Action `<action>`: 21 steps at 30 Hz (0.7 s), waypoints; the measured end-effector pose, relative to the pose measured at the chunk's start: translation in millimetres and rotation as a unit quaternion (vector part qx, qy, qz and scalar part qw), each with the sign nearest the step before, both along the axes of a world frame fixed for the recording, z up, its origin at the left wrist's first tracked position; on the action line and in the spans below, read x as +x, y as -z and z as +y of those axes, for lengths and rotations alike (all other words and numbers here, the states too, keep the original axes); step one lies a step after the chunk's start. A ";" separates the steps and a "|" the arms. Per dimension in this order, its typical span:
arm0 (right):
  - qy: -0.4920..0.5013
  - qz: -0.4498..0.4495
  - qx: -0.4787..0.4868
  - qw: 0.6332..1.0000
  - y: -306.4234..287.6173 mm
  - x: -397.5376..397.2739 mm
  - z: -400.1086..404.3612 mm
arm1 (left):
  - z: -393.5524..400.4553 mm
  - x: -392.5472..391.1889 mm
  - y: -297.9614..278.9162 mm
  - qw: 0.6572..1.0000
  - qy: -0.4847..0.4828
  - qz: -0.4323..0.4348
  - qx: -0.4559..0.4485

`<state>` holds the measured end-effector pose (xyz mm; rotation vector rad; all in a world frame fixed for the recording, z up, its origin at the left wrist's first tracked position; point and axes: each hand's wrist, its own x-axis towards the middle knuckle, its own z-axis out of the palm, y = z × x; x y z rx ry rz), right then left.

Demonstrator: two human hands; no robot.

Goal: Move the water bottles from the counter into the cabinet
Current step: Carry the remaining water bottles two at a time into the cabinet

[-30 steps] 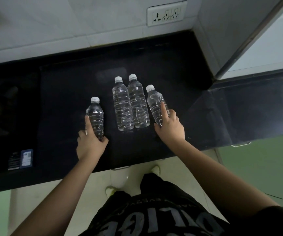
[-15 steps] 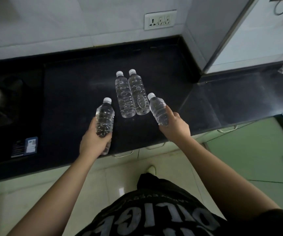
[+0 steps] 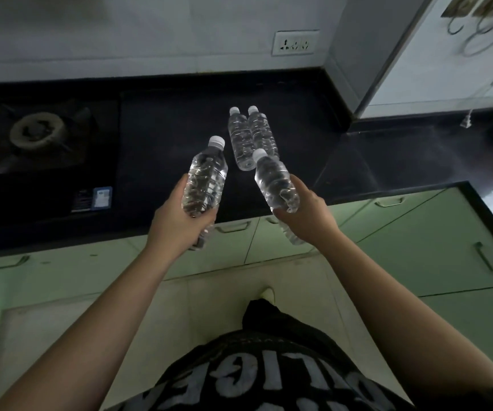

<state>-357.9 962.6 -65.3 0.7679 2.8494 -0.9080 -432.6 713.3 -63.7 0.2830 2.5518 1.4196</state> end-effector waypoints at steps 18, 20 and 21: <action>-0.223 0.055 -0.089 0.969 -1.2 57.5 -85.6 | -76.6 157.7 -13.4 0.969 -0.246 -0.026 0.007; -0.251 0.046 -0.089 0.963 7.5 67.0 -91.5 | -83.1 185.7 -6.0 0.958 -0.285 -0.037 -0.006; -0.264 0.039 -0.092 0.959 11.0 71.8 -95.6 | -86.4 199.5 -3.1 0.953 -0.301 -0.042 -0.013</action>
